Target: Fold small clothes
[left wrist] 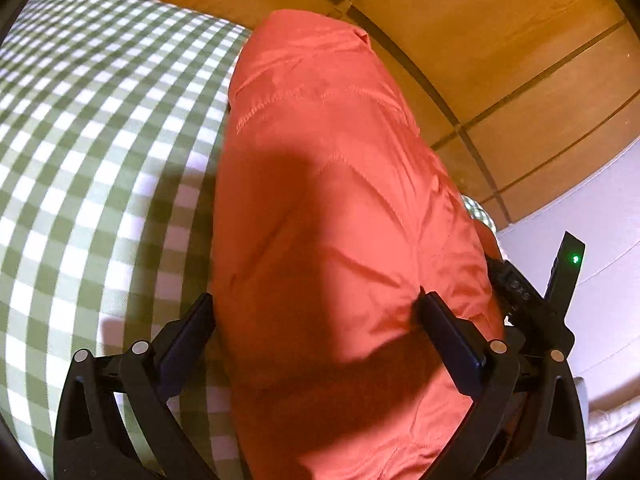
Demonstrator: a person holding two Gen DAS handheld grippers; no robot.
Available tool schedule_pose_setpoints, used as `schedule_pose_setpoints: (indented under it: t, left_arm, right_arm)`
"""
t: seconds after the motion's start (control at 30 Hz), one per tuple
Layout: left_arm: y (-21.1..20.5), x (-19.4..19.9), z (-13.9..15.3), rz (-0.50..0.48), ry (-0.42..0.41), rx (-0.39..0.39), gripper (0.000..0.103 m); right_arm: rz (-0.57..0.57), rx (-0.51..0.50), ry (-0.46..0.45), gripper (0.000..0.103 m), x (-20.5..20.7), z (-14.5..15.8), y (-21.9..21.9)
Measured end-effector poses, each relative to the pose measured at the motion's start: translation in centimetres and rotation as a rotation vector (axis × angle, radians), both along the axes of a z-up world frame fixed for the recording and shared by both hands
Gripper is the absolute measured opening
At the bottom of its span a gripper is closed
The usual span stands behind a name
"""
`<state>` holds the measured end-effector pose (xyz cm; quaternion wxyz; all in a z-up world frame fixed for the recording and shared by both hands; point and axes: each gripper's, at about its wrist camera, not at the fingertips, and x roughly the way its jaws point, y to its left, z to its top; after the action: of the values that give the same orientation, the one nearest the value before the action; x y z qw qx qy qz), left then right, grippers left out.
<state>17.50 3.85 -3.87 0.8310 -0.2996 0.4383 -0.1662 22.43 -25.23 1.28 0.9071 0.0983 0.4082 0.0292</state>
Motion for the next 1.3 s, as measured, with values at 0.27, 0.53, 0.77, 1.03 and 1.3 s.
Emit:
schedule_pose_setpoints:
  t: [0.27,0.53,0.77,1.03,1.3]
  left_arm:
    - [-0.5,-0.9,-0.6,-0.01,0.016,-0.046,0.1]
    - [0.3,-2.6,-2.5,-0.037,0.034,-0.108,0.1]
    - [-0.4,-2.8,-3.6,-0.07,0.056,-0.145,0.1]
    - [-1.6,-3.6,-2.8,-0.092,0.016,-0.105,0.088]
    - [-0.9,-6.1,-1.9,-0.069,-0.038,-0.041,0.078]
  right_arm:
    - [0.105,0.207,0.081,0.101,-2.0,-0.5,-2.9]
    - [0.237,0.436,0.209,0.101,-0.6,-3.3,-5.2]
    - [0.245,0.616,0.195,0.101,-0.3,-5.9,-5.7]
    - [0.268,0.56,0.249,0.101,-0.8,-5.2,-2.1]
    - [0.337,0.455,0.173,0.101,-3.8,-3.2,3.8]
